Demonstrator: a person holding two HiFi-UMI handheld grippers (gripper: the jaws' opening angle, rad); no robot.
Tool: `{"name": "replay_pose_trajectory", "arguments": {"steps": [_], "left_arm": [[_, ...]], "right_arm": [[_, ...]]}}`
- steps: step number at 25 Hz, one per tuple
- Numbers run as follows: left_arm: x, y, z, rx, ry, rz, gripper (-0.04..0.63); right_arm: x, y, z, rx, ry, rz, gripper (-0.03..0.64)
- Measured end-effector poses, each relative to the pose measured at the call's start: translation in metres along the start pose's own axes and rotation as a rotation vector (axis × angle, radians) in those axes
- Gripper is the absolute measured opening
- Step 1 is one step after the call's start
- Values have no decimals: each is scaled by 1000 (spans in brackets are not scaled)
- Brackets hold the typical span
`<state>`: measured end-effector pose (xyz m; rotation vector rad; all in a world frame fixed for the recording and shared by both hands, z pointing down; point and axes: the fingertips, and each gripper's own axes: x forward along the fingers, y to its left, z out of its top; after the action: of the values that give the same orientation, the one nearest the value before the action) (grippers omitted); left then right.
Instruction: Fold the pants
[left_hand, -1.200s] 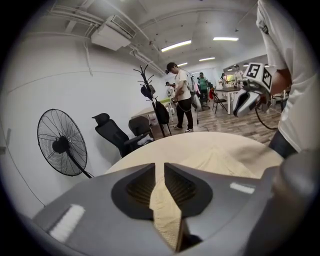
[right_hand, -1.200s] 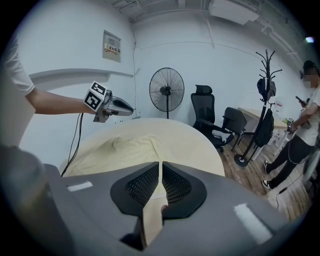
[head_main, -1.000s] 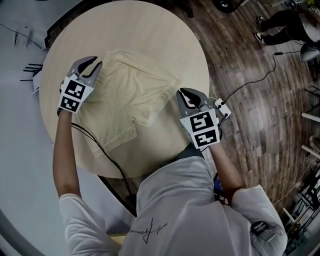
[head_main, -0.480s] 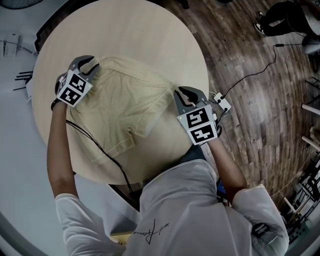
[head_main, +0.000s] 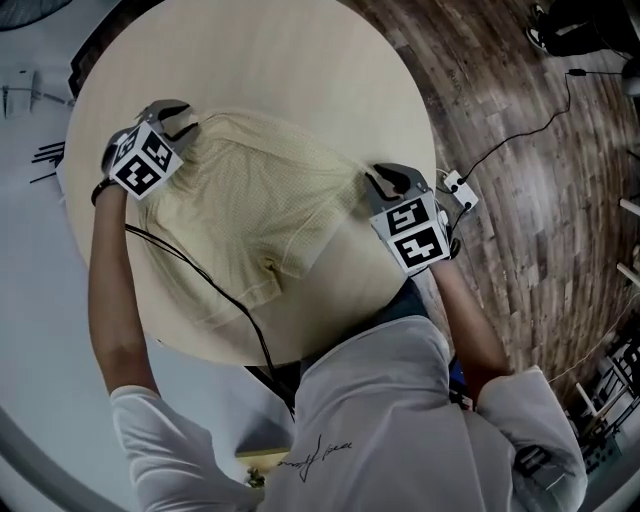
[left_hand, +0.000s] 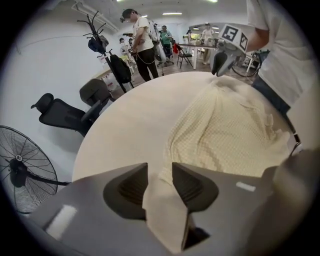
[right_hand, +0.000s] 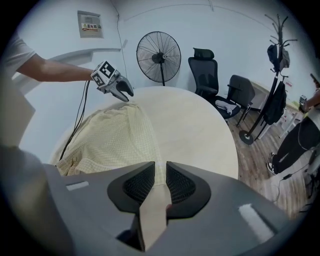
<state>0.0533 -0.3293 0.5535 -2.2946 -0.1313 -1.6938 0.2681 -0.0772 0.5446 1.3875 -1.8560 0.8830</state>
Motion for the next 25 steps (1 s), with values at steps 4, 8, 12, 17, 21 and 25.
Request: {"name": "replay_pose_trajectory", "arguments": {"steps": [4,8,12,17,21,25], "left_arm": [[9,3,-7,3,26,-46,161],[17,-1,-10,-7,51,-127,161],[21,-6,-13,-8,66,-184,161],[29,-7,-13,10,75,-169,161],[26,-5,-11,-3,59,-147,132],[17,-5,-11,10,55,-113,104]], "right_arm": [[10,-2,-2,10,25,10,47],[18,-4,-4,18,47,36,49],[25,2,-4,17,70,90,57],[34,3,-16,-7,126,95,57],[33,1,-18,-12,140,92,47],[25,8,-13,-14,131,101,17]]}}
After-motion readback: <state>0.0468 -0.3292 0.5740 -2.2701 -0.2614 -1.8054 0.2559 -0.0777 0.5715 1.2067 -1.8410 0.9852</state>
